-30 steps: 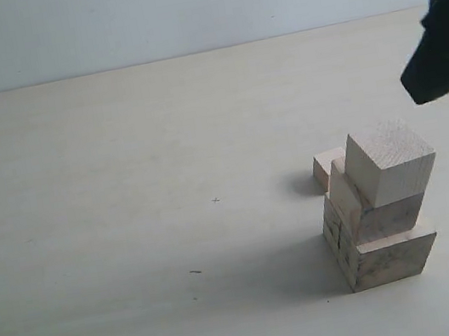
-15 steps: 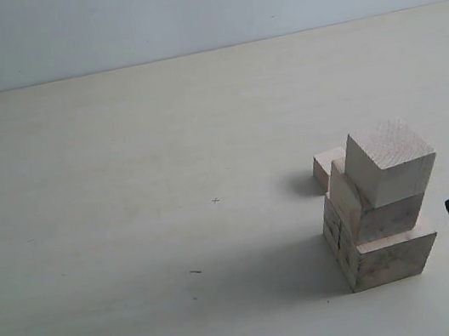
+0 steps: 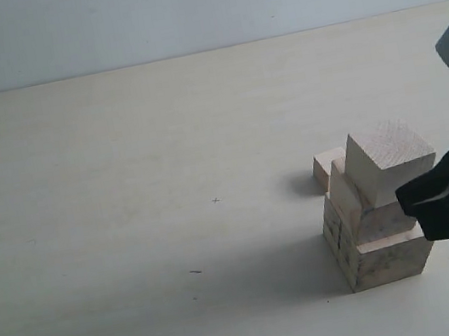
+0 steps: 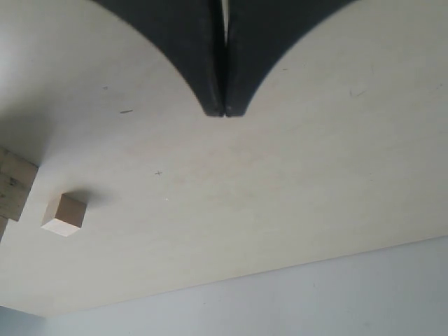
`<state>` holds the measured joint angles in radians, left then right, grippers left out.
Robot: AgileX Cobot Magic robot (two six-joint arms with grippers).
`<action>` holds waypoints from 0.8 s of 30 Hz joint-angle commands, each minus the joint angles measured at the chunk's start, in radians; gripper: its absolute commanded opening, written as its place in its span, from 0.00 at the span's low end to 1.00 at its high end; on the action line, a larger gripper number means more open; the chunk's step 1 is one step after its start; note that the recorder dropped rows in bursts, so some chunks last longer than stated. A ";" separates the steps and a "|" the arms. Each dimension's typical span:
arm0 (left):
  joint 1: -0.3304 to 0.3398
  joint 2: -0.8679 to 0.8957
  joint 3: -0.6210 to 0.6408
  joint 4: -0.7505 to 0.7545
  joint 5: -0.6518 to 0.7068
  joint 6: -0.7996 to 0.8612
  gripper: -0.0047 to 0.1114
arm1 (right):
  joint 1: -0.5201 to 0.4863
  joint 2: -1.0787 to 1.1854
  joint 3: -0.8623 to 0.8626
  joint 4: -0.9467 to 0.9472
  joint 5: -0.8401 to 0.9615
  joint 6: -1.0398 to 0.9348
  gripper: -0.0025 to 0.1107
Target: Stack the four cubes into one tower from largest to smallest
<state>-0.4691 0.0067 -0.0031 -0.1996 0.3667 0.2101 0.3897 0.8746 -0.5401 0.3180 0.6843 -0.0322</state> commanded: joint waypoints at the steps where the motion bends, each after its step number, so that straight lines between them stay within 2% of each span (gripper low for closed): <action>1: 0.006 -0.007 0.003 0.003 -0.006 0.000 0.04 | -0.005 0.025 0.004 -0.002 -0.047 -0.011 0.02; 24: 0.006 -0.007 0.003 0.003 -0.006 0.000 0.04 | -0.005 0.038 0.004 -0.002 -0.102 -0.011 0.02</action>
<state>-0.4691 0.0067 -0.0031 -0.1996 0.3667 0.2101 0.3897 0.9070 -0.5401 0.3180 0.6058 -0.0338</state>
